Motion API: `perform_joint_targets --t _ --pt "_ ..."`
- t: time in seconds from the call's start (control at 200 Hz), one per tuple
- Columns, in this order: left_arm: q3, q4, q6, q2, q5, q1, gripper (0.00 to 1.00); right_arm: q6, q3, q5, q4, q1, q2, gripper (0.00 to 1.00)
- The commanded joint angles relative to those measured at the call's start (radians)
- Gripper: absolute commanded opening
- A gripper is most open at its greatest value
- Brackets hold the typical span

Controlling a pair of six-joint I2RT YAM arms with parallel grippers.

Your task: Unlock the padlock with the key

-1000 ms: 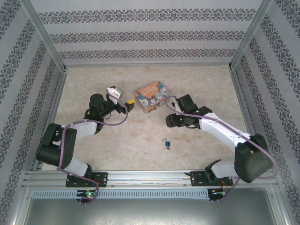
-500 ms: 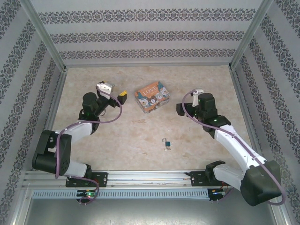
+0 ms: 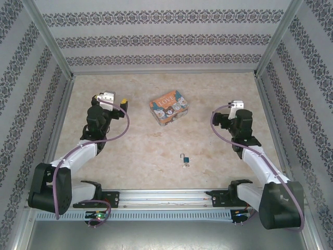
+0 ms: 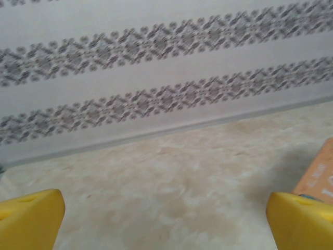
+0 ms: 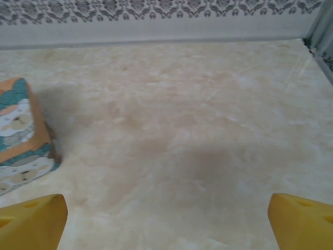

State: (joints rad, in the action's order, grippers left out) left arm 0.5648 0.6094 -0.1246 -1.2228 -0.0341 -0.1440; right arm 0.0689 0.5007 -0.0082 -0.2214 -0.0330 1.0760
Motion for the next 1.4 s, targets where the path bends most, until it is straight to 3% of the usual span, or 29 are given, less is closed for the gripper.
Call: perform_joint_targets --t 0.0,0.285,0.55,0.774,0.954,1.134,1.249,1.399 --pt "-0.027 -0.100 -0.024 0.036 -0.122 0.026 0.99 -0.046 -0.050 -0.015 -0.190 0.021 0.054 0.98" --pt "-0.060 -0.207 0.056 0.043 -0.228 0.055 0.99 -0.046 -0.102 -0.041 -0.519 0.033 0.283 0.98" --pt "-0.094 -0.251 0.076 0.076 -0.243 0.080 0.99 -0.047 -0.187 -0.065 -0.845 0.035 0.467 0.98" --pt "-0.119 -0.234 0.068 0.050 -0.240 0.095 0.99 -0.023 -0.119 -0.067 -0.720 0.054 0.456 0.98" --pt "-0.136 -0.111 0.060 -0.054 -0.228 0.101 0.99 -0.023 -0.123 -0.065 -0.726 0.054 0.458 0.98" --pt "-0.148 0.075 0.057 -0.175 -0.156 0.101 0.99 -0.025 -0.123 -0.063 -0.727 0.053 0.457 0.98" --pt "-0.115 0.034 0.060 -0.206 -0.106 0.103 0.99 -0.026 -0.123 -0.062 -0.727 0.052 0.456 0.98" --pt "-0.138 0.103 0.065 -0.209 -0.012 0.103 0.99 -0.026 -0.123 -0.061 -0.727 0.051 0.457 0.99"
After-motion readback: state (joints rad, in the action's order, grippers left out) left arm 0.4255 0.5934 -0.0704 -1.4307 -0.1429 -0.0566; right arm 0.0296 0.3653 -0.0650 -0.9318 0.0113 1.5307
